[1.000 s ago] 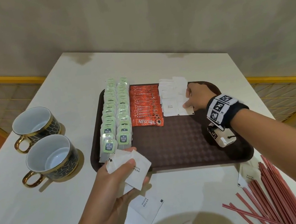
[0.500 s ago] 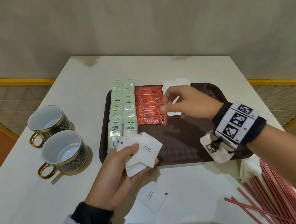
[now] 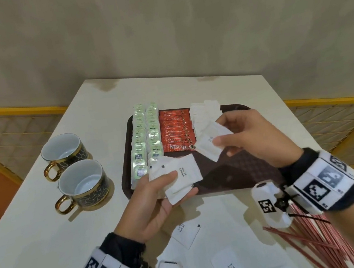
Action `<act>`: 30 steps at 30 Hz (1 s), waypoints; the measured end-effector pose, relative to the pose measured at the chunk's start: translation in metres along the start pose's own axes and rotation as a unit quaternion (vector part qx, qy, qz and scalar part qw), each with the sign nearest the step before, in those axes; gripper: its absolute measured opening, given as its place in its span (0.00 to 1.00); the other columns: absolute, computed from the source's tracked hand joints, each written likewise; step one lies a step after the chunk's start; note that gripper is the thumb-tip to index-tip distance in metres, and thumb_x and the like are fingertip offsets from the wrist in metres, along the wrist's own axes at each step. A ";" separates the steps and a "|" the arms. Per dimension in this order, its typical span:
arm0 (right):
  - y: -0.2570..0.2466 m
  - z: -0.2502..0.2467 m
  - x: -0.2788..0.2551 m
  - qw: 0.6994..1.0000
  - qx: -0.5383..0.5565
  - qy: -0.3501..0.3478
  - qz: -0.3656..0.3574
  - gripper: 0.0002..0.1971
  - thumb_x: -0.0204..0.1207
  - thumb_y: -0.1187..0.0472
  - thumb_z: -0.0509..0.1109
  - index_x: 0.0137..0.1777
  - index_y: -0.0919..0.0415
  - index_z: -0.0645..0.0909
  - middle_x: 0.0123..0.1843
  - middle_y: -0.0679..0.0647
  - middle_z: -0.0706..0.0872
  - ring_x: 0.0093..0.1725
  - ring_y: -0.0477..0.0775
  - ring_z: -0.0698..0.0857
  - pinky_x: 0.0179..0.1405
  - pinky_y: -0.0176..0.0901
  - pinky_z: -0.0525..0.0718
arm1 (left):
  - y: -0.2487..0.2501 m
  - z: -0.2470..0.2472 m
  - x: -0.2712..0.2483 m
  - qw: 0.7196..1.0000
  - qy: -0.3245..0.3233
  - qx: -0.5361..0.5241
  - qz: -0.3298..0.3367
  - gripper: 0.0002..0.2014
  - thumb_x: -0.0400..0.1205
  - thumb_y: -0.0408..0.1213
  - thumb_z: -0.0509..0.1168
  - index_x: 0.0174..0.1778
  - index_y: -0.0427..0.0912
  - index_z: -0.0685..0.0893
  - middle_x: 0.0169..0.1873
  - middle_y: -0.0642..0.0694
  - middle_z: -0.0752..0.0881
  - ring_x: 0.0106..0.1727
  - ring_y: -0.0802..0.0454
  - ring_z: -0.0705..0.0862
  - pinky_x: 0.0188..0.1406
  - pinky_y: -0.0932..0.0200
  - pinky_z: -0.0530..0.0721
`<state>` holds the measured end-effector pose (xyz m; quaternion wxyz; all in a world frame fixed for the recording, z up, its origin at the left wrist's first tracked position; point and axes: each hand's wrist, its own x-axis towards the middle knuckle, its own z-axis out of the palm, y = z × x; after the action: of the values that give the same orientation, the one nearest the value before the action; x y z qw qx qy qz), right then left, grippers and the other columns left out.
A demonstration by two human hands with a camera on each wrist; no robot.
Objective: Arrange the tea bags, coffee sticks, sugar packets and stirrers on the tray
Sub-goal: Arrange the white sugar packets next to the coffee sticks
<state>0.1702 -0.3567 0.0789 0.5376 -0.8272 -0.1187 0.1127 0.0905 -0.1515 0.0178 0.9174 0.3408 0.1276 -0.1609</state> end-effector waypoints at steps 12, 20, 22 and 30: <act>0.015 0.036 -0.024 0.990 0.108 -0.051 0.081 0.02 0.74 0.72 0.74 0.44 0.70 0.84 0.41 0.60 0.90 0.35 0.48 0.88 0.31 0.37 0.86 | -0.013 0.000 0.006 0.996 0.058 0.024 0.069 0.15 0.77 0.23 0.67 0.57 0.40 0.85 0.54 0.40 0.91 0.56 0.41 0.90 0.36 0.58 0.91; 0.038 0.012 0.024 0.997 -0.012 0.076 0.008 0.06 0.73 0.73 0.75 0.38 0.63 0.84 0.35 0.54 0.86 0.30 0.44 0.84 0.27 0.36 0.79 | -0.018 -0.013 0.015 0.994 0.096 0.053 0.006 0.15 0.77 0.22 0.68 0.58 0.40 0.86 0.52 0.38 0.92 0.46 0.49 0.91 0.35 0.59 0.90; 0.043 -0.015 0.056 0.985 -0.159 0.063 -0.010 0.07 0.72 0.70 0.75 0.36 0.59 0.84 0.35 0.52 0.85 0.33 0.45 0.81 0.31 0.36 0.76 | -0.017 -0.018 0.016 0.992 0.111 0.053 -0.002 0.15 0.79 0.22 0.67 0.58 0.40 0.87 0.52 0.39 0.92 0.46 0.49 0.91 0.36 0.59 0.91; 0.048 -0.023 0.146 0.899 -0.427 -0.101 0.013 0.04 0.75 0.66 0.74 0.46 0.58 0.83 0.43 0.50 0.80 0.42 0.48 0.78 0.38 0.37 0.70 | -0.022 -0.024 0.016 0.987 0.138 0.075 -0.023 0.15 0.78 0.23 0.68 0.57 0.42 0.88 0.52 0.40 0.92 0.53 0.46 0.89 0.32 0.59 0.89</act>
<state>0.3189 -0.3493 0.0355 0.1168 -0.9629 -0.1979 0.1411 0.0938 -0.1548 -0.0188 0.8590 0.4247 0.2481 -0.1422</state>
